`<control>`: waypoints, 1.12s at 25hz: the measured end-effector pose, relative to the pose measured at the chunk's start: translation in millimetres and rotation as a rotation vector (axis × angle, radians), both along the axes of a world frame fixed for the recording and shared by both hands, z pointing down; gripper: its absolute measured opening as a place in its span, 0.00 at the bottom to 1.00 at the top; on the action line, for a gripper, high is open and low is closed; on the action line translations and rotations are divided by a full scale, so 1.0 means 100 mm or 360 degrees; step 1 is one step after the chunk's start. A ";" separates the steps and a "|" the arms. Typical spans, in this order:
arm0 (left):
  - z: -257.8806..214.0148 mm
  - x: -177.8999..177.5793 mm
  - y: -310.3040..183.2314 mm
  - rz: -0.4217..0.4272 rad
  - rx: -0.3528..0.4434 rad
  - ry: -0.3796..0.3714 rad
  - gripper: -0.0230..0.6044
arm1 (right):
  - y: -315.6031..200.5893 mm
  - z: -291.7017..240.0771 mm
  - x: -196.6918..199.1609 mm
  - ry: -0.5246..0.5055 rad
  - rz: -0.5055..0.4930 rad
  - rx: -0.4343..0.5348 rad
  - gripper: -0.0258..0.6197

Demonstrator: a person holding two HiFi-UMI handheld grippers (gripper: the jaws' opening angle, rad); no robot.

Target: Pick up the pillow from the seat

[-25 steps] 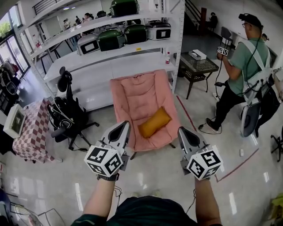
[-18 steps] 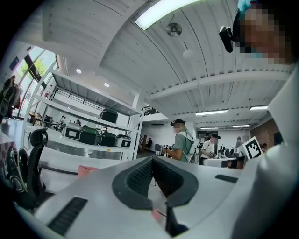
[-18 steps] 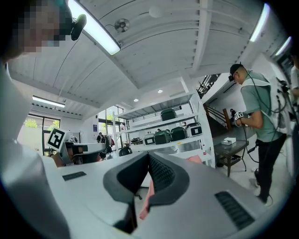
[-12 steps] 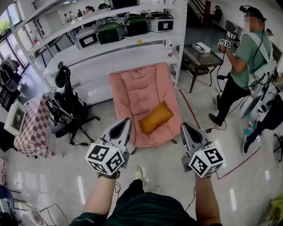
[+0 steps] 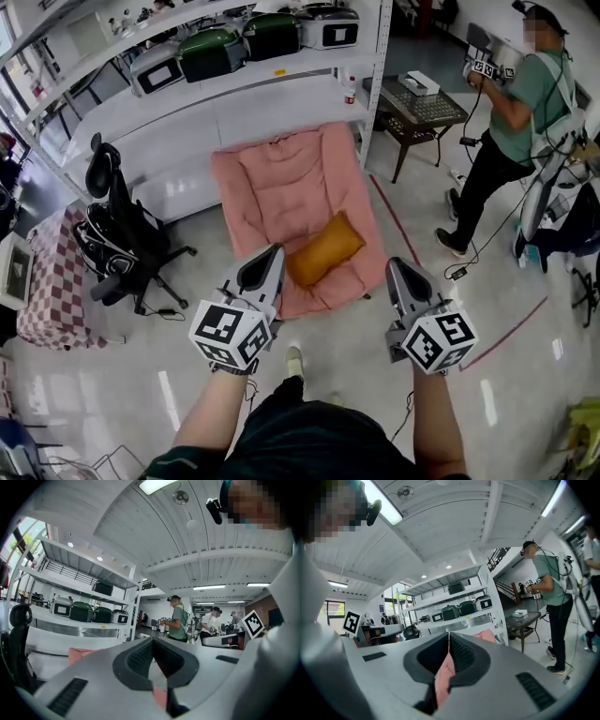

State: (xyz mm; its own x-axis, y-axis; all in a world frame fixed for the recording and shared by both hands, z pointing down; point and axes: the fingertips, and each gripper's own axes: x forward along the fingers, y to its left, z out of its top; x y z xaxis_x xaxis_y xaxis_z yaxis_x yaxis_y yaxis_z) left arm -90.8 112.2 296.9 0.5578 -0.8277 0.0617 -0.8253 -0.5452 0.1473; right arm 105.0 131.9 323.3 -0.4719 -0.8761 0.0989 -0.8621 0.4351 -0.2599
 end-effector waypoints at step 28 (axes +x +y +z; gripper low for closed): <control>1.23 0.10 -2.04 0.0256 -0.0262 -0.0064 0.04 | -1.64 1.96 -0.23 -0.0128 0.0252 -0.0562 0.12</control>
State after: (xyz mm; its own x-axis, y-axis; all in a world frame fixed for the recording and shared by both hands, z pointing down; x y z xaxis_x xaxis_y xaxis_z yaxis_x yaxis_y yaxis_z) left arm -80.7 -91.9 419.7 0.6762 -0.7052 0.2132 -0.7366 -0.6417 0.2137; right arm 82.0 -32.1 518.9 -0.3521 -0.8573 0.3756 -0.8822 0.1700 -0.4390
